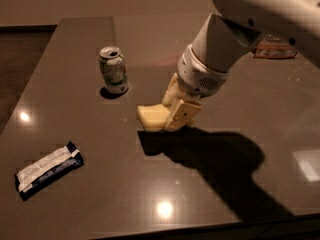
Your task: Move sponge near rxbar blueberry
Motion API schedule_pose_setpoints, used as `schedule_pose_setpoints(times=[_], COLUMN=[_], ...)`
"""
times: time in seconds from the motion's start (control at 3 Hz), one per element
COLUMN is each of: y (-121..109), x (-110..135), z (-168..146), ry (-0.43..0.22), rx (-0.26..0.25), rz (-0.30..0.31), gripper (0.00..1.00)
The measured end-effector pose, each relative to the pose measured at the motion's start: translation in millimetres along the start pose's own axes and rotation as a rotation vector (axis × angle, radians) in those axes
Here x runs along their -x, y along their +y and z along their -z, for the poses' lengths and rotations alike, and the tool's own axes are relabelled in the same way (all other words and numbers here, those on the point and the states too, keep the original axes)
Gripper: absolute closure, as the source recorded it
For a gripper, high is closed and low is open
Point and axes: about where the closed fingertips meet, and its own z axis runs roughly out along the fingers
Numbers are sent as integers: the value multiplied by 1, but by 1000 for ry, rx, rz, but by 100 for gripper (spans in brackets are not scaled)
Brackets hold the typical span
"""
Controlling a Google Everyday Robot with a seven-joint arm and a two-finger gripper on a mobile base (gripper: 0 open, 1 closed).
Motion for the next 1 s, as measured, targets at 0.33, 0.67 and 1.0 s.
schedule_pose_setpoints(times=[0.33,0.67,1.0], y=[25,52,73], x=[39,69,95], z=[2,-9,-23], ry=[-65,-111,-147], rx=[22,42,44], rz=[71,126,175], gripper=[100,100,100])
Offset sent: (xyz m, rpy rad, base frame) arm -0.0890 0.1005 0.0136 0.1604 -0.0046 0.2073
